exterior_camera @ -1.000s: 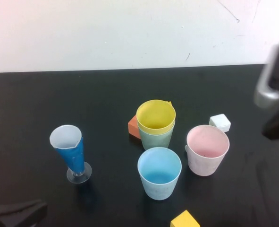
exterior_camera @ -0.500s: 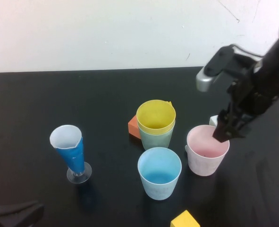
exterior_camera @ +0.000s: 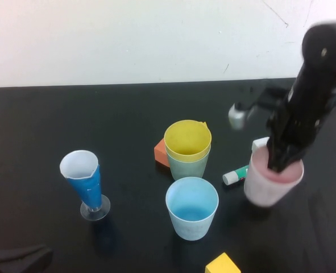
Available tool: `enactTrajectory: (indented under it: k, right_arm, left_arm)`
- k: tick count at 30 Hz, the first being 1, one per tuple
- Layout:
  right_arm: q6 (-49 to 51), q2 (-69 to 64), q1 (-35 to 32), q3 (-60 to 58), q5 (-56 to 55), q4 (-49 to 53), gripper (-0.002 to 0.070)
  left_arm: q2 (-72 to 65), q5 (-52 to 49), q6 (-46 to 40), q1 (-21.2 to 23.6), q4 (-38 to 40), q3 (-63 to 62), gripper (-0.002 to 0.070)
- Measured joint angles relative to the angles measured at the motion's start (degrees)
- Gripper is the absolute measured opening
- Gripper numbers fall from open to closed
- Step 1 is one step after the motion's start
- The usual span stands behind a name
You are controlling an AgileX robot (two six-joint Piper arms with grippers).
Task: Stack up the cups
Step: Pick up the pink cup, then place the pink cup on the blue cup
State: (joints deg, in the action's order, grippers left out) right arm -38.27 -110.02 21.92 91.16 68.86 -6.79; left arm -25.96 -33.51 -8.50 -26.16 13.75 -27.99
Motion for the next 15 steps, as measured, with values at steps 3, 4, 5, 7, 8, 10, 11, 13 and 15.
enactTrajectory:
  k: [3,4,5,7,8,10,11,13,15]
  right_arm:
    - [0.8,2.8,0.0,3.5,0.5,0.3,0.0020]
    - [0.9,4.4,0.1,4.3,0.5,-0.1,0.0020]
    - [0.8,6.1,0.4,5.0,0.6,-1.0,0.0020]
    - [-0.5,9.7,1.3,5.7,0.9,-3.3,0.0020]
    - [-0.9,10.9,2.1,5.8,1.2,-4.1,0.0020]
    - [-1.7,12.9,4.4,6.0,1.7,-5.4,0.0020]
    - [-2.0,13.3,5.7,6.0,1.8,-5.8,0.0020]
    - [-2.1,13.1,8.3,6.0,2.1,-6.2,0.0020]
    - [-2.1,11.8,10.7,6.0,2.1,-6.5,0.0020]
  left_arm:
    - [0.0,-0.1,0.0,0.0,0.0,0.0,0.0002]
    - [0.0,-0.1,0.0,0.0,0.0,0.0,0.0001]
    - [0.0,-0.1,0.0,0.0,0.0,0.0,0.0001]
    - [0.0,-0.1,0.0,0.0,0.0,0.0,0.0002]
    - [0.0,-0.1,0.0,0.0,0.0,0.0,0.0002]
    - [0.0,-0.1,0.0,0.0,-0.9,0.0,0.0002]
    - [0.0,-0.1,0.0,0.0,-1.5,0.0,0.0002]
    - [0.0,-0.3,0.0,0.0,-2.7,0.0,0.0002]
    - [0.0,-0.3,0.0,0.0,-3.7,0.0,0.0001]
